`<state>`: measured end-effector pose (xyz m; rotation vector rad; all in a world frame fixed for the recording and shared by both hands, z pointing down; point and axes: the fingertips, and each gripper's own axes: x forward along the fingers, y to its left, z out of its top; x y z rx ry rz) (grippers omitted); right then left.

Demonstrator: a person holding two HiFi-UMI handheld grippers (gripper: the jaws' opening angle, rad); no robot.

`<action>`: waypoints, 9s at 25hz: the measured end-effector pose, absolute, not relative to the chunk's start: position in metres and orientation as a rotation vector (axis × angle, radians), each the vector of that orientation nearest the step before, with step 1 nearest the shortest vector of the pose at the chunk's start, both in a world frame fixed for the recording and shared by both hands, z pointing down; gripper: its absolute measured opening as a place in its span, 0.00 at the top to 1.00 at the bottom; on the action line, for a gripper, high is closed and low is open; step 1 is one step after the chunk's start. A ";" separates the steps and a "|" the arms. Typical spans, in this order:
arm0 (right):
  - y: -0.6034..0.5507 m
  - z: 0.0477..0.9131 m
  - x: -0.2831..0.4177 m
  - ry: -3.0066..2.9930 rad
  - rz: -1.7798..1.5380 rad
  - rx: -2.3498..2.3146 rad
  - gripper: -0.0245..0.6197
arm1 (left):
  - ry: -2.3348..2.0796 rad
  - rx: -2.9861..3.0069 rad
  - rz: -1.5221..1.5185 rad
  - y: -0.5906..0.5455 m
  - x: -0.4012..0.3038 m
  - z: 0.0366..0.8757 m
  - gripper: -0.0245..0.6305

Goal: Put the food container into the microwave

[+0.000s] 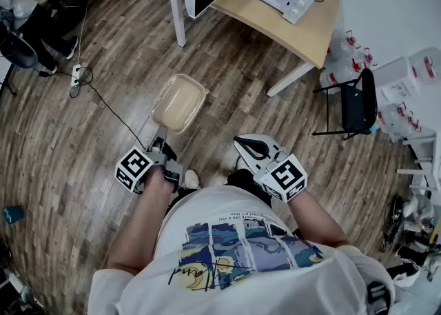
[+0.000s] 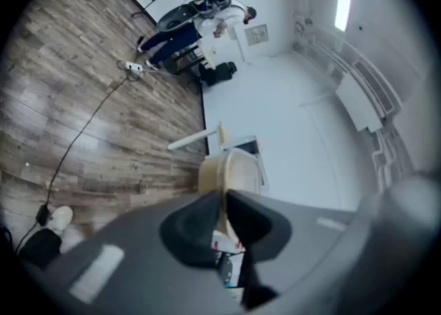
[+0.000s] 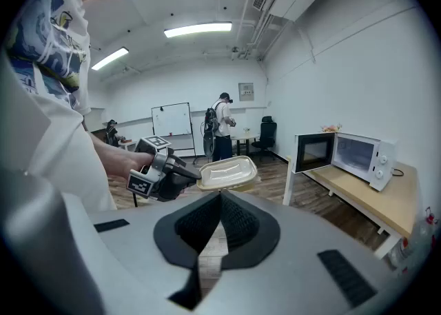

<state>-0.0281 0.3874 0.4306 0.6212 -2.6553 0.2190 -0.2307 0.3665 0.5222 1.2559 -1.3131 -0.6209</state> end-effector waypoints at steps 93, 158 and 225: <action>-0.207 0.447 0.248 -2.515 0.441 1.058 0.88 | -1.171 1.384 -0.400 -0.467 0.031 0.596 0.90; -0.170 0.438 0.092 -2.558 0.401 1.027 0.90 | -0.948 1.729 -0.209 -0.296 -0.041 0.534 0.95; -0.067 0.431 -0.015 -2.530 0.345 1.102 0.95 | -0.699 2.245 -0.056 -0.124 -0.128 0.436 0.95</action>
